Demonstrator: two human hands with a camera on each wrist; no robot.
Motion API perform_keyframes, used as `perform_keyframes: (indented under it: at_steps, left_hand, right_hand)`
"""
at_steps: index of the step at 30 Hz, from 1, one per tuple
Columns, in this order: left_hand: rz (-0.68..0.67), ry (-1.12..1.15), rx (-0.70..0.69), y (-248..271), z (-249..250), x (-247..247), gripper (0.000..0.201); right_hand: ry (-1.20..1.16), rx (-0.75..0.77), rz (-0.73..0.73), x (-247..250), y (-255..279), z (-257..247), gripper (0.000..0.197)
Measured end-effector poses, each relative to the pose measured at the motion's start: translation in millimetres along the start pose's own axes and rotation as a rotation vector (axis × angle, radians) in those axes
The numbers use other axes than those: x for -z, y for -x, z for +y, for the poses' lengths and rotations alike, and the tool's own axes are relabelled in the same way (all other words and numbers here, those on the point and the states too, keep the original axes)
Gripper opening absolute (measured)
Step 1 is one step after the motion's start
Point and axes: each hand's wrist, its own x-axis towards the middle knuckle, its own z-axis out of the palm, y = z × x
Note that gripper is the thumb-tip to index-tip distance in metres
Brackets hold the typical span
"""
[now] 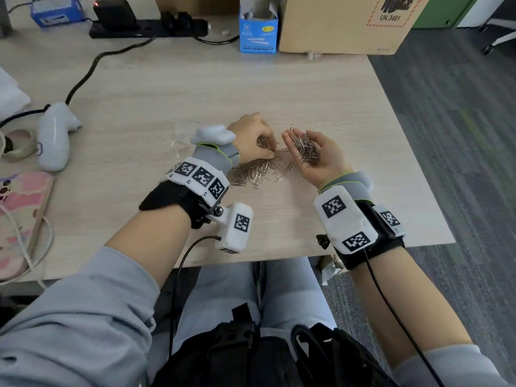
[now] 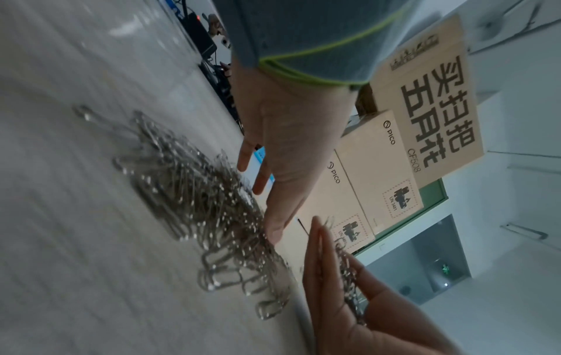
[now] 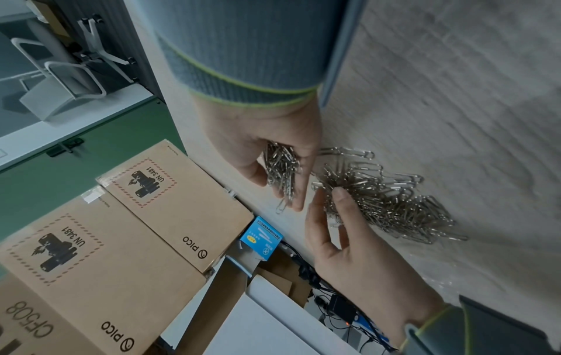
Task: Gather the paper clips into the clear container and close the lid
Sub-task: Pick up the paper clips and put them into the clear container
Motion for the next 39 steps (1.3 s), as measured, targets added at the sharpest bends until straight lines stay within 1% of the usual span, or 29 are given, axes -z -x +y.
perform_keyframes:
  at_steps: [1, 4, 5, 6, 8, 13, 16, 21, 24, 26, 28, 32, 35, 36, 39]
  left_hand:
    - [-0.012, -0.012, 0.006, 3, -2, 1, 0.034]
    - [-0.091, -0.092, 0.035, 17, -5, 6, 0.067]
    - [-0.119, -0.113, 0.044, 20, -6, 7, 0.075]
    - [-0.138, -0.130, 0.046, 22, -6, 6, 0.078]
    - [-0.116, -0.131, 0.039, 24, -8, 3, 0.073]
    - [0.071, 0.010, 0.043, 20, -13, -5, 0.036]
    - [0.143, 0.046, 0.048, 18, -13, -6, 0.022]
    - [0.215, 0.106, 0.085, 12, -17, -3, 0.020]
    - [0.302, 0.212, 0.115, 7, -23, 6, 0.022]
    - [0.338, 0.293, 0.105, 6, -23, 15, 0.021]
    - [0.317, 0.382, 0.065, 3, -19, 24, 0.023]
    - [0.182, 0.435, -0.019, 2, 4, 31, 0.030]
    - [0.134, 0.418, -0.054, -3, 14, 27, 0.023]
    - [0.123, 0.400, -0.063, -4, 14, 26, 0.021]
    - [0.100, 0.340, -0.091, -4, 13, 26, 0.022]
  right_hand:
    - [0.018, -0.007, 0.003, 0, 1, 2, 0.033]
    - [0.032, -0.017, 0.018, -3, 6, 7, 0.029]
    - [0.034, -0.016, 0.026, -4, 7, 8, 0.028]
    - [0.033, -0.013, 0.039, -5, 9, 9, 0.028]
    - [0.032, -0.015, 0.057, -6, 11, 10, 0.028]
    - [0.085, -0.021, 0.069, -4, 12, 10, 0.029]
    - [0.059, -0.003, 0.070, -5, 13, 10, 0.029]
    - [0.085, -0.012, 0.041, -7, 7, 11, 0.028]
    - [0.099, -0.020, 0.027, -9, -2, 12, 0.025]
    - [0.107, -0.016, 0.017, -10, -3, 14, 0.023]
    - [0.120, -0.023, 0.018, -11, -4, 16, 0.025]
    - [0.134, -0.076, -0.028, -18, -6, 18, 0.029]
    - [0.216, -0.072, -0.041, -25, -9, 22, 0.041]
    - [0.231, -0.068, -0.036, -27, -10, 24, 0.042]
    - [0.220, -0.055, -0.028, -30, -15, 28, 0.032]
